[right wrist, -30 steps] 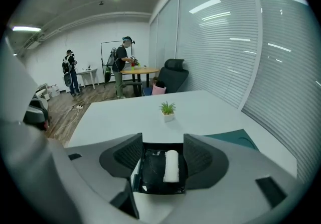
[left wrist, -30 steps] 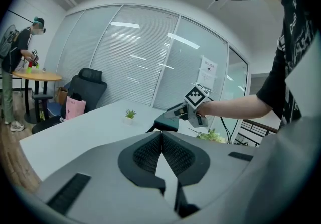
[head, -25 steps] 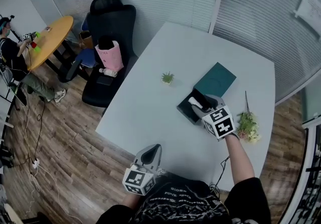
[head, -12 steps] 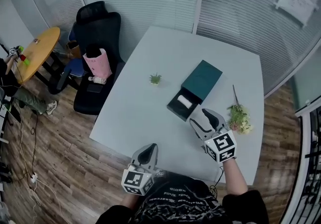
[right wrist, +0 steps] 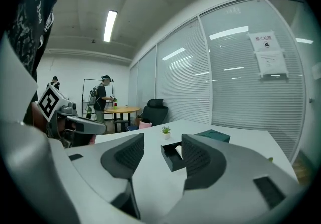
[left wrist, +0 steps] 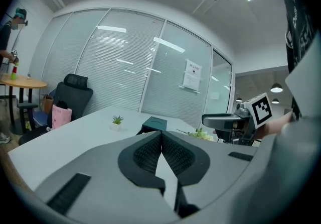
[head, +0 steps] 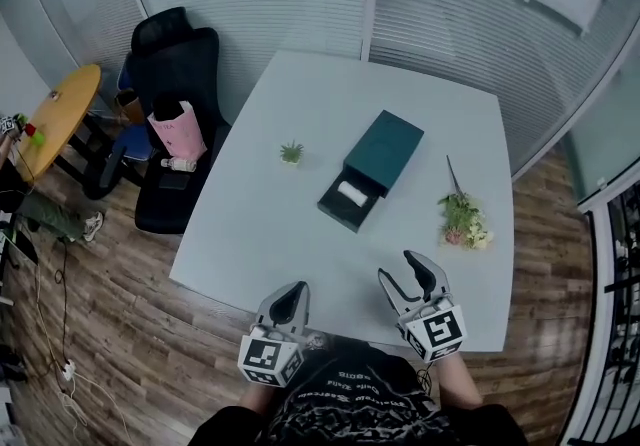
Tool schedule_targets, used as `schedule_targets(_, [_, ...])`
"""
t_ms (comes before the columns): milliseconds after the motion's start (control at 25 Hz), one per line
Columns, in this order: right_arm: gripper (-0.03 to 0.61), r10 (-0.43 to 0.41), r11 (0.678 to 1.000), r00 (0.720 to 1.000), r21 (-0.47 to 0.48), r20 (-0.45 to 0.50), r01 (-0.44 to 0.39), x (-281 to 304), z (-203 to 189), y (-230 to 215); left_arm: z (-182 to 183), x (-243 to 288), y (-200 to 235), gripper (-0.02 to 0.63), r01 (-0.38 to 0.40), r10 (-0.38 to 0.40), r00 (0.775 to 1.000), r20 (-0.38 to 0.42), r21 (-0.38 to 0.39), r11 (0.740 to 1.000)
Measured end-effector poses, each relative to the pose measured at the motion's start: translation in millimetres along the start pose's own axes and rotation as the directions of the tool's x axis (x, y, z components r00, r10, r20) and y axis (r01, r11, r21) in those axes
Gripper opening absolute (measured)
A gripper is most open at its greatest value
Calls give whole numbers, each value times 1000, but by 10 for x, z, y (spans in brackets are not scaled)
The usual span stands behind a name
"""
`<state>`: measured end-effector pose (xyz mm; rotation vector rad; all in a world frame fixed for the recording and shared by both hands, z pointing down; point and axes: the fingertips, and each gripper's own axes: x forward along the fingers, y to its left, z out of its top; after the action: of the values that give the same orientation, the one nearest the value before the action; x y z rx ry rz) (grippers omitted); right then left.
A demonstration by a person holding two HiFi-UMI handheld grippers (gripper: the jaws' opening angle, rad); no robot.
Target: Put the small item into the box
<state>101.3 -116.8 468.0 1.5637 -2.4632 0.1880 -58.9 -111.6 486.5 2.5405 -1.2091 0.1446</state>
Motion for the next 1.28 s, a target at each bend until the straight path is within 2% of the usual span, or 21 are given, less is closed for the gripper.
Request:
schedule_targets(200, [242, -88, 991, 996, 106, 1, 87, -214, -242, 36, -13, -1, -53, 18, 18, -18, 1000, -2, 9, 1000])
schedule_targets(360, [242, -125, 983, 992, 133, -3, 124, -306, -315, 40, -25, -25, -93, 18, 21, -21, 1000, -1, 18, 1000])
schedule_targets(480, [242, -135, 983, 991, 125, -4, 135, -323, -301, 58, -19, -62, -83, 18, 19, -19, 1000, 0, 18, 1000])
schedule_targets(720, [238, -94, 994, 995, 60, -21, 95, -278, -278, 237, -52, -131, -50, 18, 15, -15, 1000, -5, 10, 1000])
schedule_targets(840, [147, -86, 992, 996, 88, 3, 86, -267, -254, 288, -79, -130, -60, 18, 15, -15, 1000, -12, 15, 1000])
schedule_targets(1040, [89, -74, 994, 997, 74, -11, 74, -254, -255, 351, -98, -125, -77, 18, 19, -18, 999, -28, 21, 1000])
schedule_targets(1160, [24, -108, 990, 994, 91, -3, 107, -276, -266, 297, -110, -111, -96, 18, 32, -32, 999, -29, 24, 999])
schedule_targets(1280, [11, -130, 984, 991, 120, 8, 128, -298, -286, 250, -152, -115, -97, 18, 38, -37, 999, -35, 26, 999])
